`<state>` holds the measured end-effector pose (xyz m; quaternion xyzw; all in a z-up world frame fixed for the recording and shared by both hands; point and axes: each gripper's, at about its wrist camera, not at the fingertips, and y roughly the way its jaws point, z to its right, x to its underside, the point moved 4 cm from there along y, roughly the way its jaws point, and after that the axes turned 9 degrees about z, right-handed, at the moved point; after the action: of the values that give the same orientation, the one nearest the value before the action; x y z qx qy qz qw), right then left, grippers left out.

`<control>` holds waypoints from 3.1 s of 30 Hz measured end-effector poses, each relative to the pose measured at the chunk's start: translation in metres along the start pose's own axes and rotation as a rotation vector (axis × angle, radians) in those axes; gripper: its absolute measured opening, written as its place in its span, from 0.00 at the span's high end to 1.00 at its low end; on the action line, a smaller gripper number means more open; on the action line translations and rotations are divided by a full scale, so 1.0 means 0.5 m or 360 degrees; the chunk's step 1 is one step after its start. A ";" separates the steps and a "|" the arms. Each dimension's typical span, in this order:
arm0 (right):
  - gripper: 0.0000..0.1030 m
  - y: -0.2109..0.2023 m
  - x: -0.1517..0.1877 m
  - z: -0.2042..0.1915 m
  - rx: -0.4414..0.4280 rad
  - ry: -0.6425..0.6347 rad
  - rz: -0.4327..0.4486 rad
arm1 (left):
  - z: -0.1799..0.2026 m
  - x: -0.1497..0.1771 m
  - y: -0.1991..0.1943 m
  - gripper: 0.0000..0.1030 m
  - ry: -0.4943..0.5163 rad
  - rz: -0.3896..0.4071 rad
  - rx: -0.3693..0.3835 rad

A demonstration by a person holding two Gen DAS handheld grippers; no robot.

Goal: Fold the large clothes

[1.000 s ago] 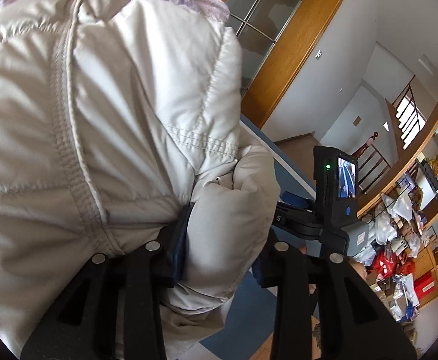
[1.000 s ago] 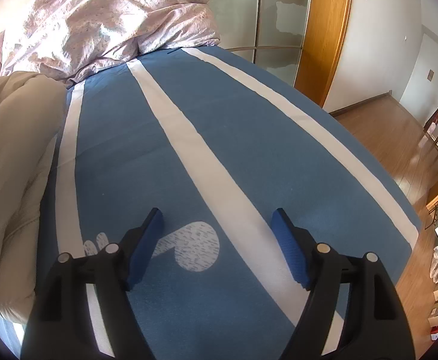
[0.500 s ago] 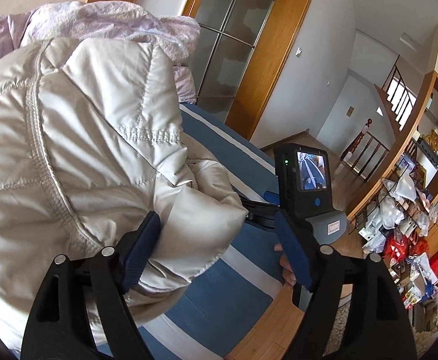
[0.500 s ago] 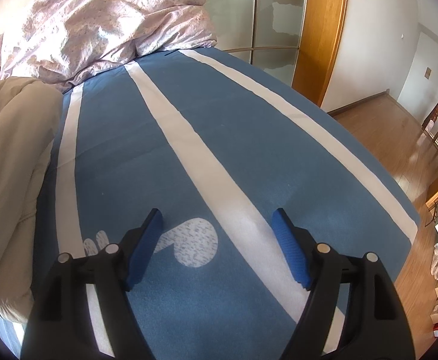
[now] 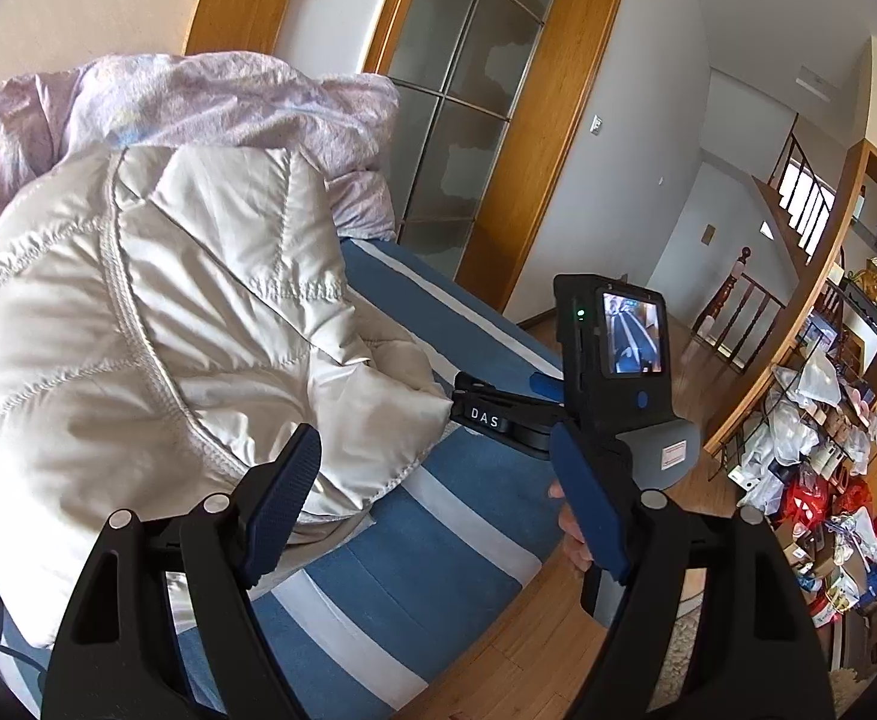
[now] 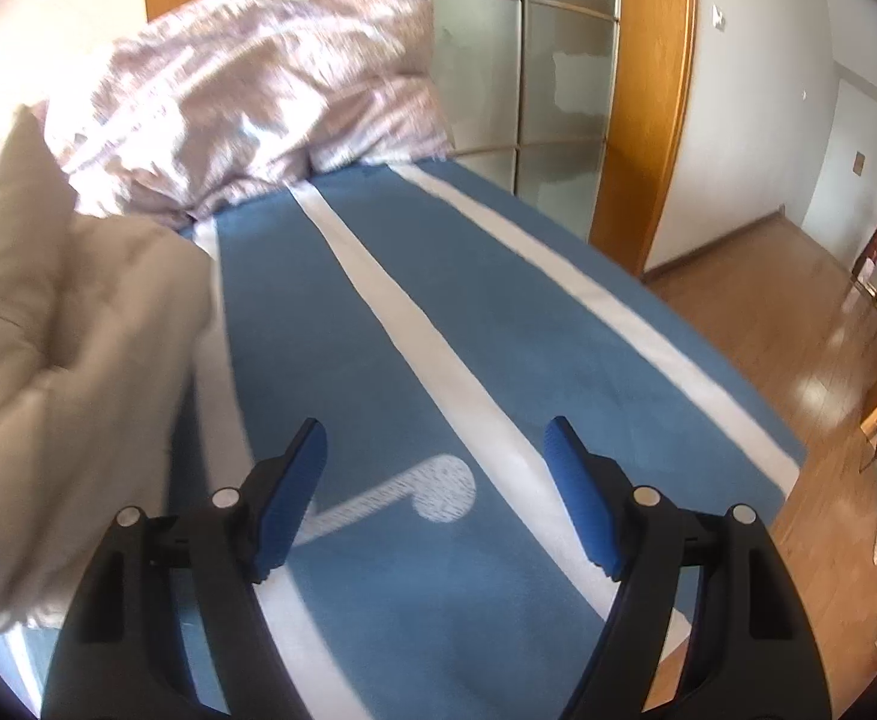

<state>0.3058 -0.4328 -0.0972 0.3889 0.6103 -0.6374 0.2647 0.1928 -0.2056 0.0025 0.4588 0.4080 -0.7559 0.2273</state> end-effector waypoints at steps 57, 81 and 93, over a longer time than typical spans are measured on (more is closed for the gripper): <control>0.76 -0.007 -0.111 -0.386 -0.0604 -0.0324 0.0173 | -0.384 -0.054 0.014 0.16 -0.0215 0.0076 -0.0768; 0.75 0.131 -0.087 -0.405 -0.0759 -0.0306 0.0021 | -0.420 -0.014 0.094 0.02 -0.0230 0.0074 -0.0856; 0.75 0.154 -0.077 -0.417 -0.0747 -0.0345 0.0021 | -0.426 0.001 0.111 0.01 -0.0201 0.0074 -0.0922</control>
<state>0.4259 -0.2420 -0.1001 0.2503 0.7070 -0.5145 0.4157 0.3408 -0.0609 -0.0728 0.3361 0.5813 -0.6296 0.3909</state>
